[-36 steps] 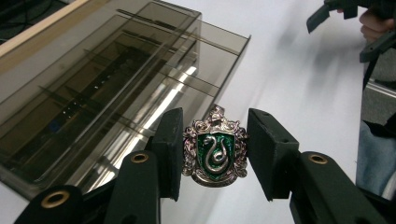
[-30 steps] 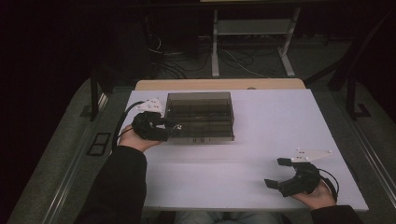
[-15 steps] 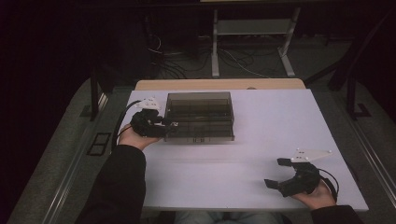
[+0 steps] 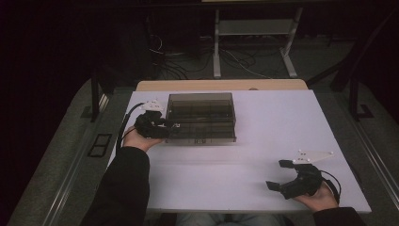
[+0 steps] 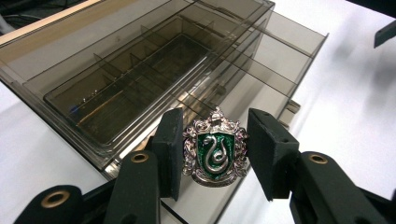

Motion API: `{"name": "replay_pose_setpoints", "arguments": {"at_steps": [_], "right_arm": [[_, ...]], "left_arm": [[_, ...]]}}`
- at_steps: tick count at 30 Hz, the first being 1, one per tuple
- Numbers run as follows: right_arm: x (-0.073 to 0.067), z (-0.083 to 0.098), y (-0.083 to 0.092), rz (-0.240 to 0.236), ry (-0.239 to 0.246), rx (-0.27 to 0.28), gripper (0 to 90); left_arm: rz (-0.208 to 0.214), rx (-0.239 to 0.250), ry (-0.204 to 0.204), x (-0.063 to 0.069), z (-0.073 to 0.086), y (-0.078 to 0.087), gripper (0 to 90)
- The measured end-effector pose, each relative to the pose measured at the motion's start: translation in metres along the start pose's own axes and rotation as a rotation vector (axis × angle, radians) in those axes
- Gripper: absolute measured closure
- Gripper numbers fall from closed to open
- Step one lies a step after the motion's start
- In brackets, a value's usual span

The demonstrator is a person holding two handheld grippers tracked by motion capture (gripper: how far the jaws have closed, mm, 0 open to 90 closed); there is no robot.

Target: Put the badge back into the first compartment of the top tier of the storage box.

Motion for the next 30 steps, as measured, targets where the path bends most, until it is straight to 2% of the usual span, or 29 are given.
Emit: {"name": "replay_pose_setpoints", "arguments": {"at_steps": [18, 24, 30], "right_arm": [[0.000, 0.000, 0.000, -0.002, 0.004, -0.002, 0.3], [0.000, 0.000, 0.000, -0.002, 0.005, -0.005, 0.3], [0.000, 0.001, 0.000, -0.002, 0.006, -0.006, 0.4]], "left_arm": [[-0.024, -0.035, 0.012, -0.007, 0.012, -0.017, 56.9], [-0.022, -0.056, 0.010, -0.008, 0.015, -0.021, 56.7], [-0.016, -0.054, 0.020, -0.007, 0.017, -0.024, 55.8]]}}
Point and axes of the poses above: each handheld gripper's, and its own axes: y roughly backward along the jaws, z roughly out of its underside, x roughly to its right, the point moved 5 cm from there along -y, roughly forward along the jaws, and after that the axes turned 8 degrees about x, right-handed, at the moved point
